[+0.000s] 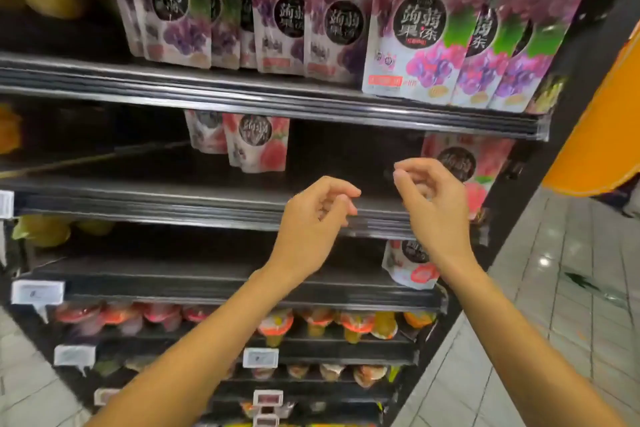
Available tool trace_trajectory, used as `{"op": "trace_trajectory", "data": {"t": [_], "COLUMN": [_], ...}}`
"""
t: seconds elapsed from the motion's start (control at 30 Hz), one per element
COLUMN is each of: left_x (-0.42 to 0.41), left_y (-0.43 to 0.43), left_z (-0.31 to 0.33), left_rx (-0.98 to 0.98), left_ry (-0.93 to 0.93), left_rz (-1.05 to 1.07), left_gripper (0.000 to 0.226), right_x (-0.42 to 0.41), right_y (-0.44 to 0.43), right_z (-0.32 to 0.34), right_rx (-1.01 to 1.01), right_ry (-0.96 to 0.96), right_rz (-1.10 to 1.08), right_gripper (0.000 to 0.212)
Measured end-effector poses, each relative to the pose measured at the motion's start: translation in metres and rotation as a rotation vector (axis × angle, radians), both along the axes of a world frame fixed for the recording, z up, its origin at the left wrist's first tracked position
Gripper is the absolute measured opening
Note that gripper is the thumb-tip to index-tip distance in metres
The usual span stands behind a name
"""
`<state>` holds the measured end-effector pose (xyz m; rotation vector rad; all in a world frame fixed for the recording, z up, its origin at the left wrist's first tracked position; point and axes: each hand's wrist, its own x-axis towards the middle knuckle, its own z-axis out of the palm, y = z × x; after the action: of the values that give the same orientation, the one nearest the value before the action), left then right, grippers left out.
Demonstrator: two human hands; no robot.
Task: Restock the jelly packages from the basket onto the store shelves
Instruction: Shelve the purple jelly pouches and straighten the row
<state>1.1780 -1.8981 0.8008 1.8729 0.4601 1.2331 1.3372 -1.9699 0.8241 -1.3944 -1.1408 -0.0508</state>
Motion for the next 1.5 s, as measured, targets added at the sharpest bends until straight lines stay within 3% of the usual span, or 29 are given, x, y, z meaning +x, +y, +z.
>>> {"op": "trace_trajectory", "data": {"t": [0.33, 0.53, 0.8, 0.9, 1.03, 1.13, 1.2, 1.3, 1.43, 1.5], "left_x": [-0.162, -0.27, -0.35, -0.357, -0.363, -0.364, -0.362, -0.362, -0.374, -0.379], "left_y": [-0.014, -0.03, -0.069, -0.075, -0.078, -0.077, -0.074, -0.066, -0.046, -0.037], "left_z": [-0.234, -0.381, -0.568, -0.628, -0.708, -0.763, -0.799, -0.838, -0.881, -0.903], "left_rx": [-0.571, -0.904, -1.186, -1.294, -1.399, -1.481, -1.479, -1.271, -0.811, -0.778], "left_ry": [0.452, 0.552, 0.783, 0.858, 0.854, 0.863, 0.901, 1.028, 1.223, 1.252], "left_rz": [0.049, 0.217, 0.339, 0.341, 0.388, 0.397, 0.467, 0.593, 0.591, 0.487], "left_gripper": [0.024, 0.017, 0.014, 0.02, 0.025, 0.016, 0.013, 0.017, 0.049, 0.068], "right_x": [-0.125, -0.211, -0.271, -0.278, -0.289, -0.297, -0.302, -0.311, -0.335, -0.35], "right_y": [-0.051, -0.065, -0.082, -0.086, -0.086, -0.079, -0.074, -0.061, -0.027, -0.011], "right_z": [-0.248, -0.383, -0.556, -0.62, -0.707, -0.767, -0.806, -0.859, -0.916, -0.942], "right_rx": [-0.656, -0.915, -1.258, -1.361, -1.462, -1.524, -1.559, -1.62, -1.612, -1.594], "right_ry": [0.556, 0.845, 0.889, 0.904, 0.857, 0.764, 0.763, 0.799, 0.736, 0.701], "right_rz": [0.087, 0.005, -0.101, -0.116, -0.113, -0.098, -0.048, 0.013, 0.08, 0.088], "right_gripper": [0.014, 0.009, 0.015, 0.026, 0.03, 0.032, 0.023, 0.013, 0.021, 0.032]}}
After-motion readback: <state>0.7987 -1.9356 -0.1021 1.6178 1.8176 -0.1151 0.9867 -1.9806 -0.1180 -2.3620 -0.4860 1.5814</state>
